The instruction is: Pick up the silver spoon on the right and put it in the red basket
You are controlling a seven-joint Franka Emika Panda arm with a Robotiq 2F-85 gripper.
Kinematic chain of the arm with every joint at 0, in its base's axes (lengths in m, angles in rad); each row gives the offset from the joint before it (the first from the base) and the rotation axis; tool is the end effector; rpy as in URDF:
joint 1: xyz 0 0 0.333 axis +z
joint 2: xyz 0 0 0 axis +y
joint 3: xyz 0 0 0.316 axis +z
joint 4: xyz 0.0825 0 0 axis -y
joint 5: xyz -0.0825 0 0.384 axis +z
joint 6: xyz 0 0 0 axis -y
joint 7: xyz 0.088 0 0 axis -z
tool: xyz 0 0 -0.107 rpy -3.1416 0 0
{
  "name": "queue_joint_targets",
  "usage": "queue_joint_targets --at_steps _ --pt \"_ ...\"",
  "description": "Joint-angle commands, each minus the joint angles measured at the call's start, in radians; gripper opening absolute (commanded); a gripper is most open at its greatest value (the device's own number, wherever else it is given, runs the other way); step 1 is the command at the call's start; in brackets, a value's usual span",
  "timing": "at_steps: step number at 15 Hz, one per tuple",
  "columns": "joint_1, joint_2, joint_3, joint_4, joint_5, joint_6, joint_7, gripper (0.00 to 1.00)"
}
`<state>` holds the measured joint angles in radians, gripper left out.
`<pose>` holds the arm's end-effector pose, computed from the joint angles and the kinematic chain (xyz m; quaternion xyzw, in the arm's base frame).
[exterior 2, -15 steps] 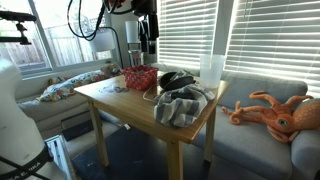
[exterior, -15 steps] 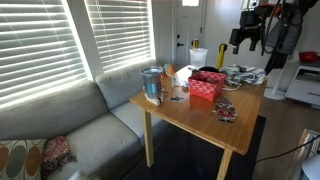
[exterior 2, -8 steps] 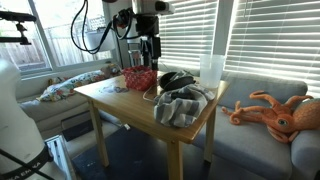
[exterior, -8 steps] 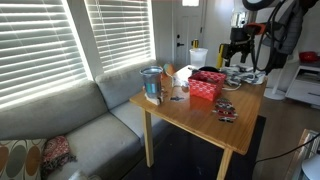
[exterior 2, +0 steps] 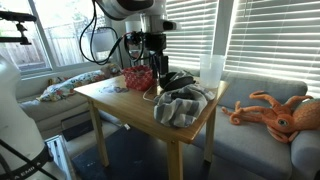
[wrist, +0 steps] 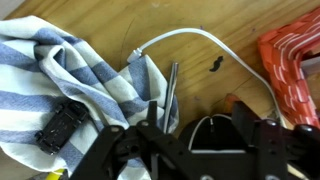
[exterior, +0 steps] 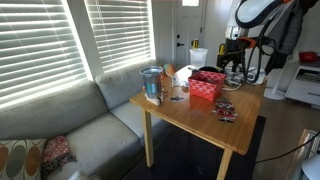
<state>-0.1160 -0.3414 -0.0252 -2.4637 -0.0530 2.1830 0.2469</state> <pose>0.4320 -0.0635 0.4260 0.9834 -0.1778 0.0313 0.0163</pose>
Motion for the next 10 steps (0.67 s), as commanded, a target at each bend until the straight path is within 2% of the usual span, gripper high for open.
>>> queue_joint_targets --at_steps 1,3,4,7,8,10 --pt "0.003 0.025 -0.003 -0.018 0.013 0.047 0.007 0.56" --pt "0.003 0.039 -0.003 -0.021 0.014 0.041 0.012 0.50" --pt "0.001 0.043 -0.002 -0.025 0.010 0.042 0.019 0.53" --pt "0.000 0.050 -0.003 -0.034 0.010 0.029 0.027 0.45" --pt "0.002 0.052 -0.005 -0.036 0.016 0.025 0.024 0.48" --pt "0.001 0.058 -0.005 -0.038 0.014 0.025 0.032 0.48"
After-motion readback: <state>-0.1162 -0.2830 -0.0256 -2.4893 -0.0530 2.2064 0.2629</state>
